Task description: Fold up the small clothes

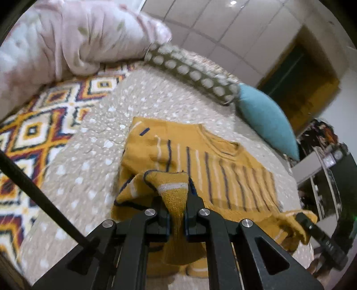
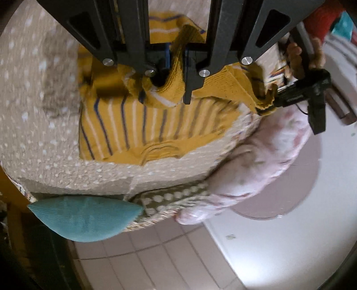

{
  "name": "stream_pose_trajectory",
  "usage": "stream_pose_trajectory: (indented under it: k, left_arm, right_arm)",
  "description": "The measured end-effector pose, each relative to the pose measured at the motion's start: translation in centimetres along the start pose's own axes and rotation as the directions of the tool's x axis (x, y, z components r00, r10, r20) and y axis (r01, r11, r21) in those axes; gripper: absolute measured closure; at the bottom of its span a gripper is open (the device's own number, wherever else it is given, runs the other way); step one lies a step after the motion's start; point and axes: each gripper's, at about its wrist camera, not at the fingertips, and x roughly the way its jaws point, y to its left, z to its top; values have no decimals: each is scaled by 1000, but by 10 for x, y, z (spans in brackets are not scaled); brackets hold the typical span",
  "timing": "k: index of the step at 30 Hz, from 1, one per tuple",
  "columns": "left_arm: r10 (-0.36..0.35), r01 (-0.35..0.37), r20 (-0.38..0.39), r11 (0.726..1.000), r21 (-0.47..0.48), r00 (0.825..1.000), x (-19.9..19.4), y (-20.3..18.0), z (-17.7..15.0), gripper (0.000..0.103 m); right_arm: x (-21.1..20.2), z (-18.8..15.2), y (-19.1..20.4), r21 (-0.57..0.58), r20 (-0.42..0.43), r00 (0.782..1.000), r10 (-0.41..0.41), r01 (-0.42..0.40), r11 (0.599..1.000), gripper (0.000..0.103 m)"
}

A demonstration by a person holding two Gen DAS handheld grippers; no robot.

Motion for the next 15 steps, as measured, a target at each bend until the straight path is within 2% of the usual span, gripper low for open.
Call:
stream_pose_trajectory:
  k: [4, 9, 12, 15]
  left_arm:
    - [-5, 2, -74, 999, -44, 997, 35, 8, 13, 95]
    - [1, -4, -78, 999, -42, 997, 49, 7, 28, 93]
    - [-18, 7, -84, 992, -122, 996, 59, 15, 42, 91]
    - [-86, 58, -112, 971, -233, 990, 68, 28, 52, 87]
  right_arm:
    - [41, 14, -18, 38, -58, 996, -68, 70, 997, 94]
    - [67, 30, -41, 117, -90, 994, -55, 65, 991, 93]
    - [82, 46, -54, 169, -95, 994, -49, 64, 983, 91]
    - [99, 57, -71, 274, -115, 993, -13, 44, 961, 79]
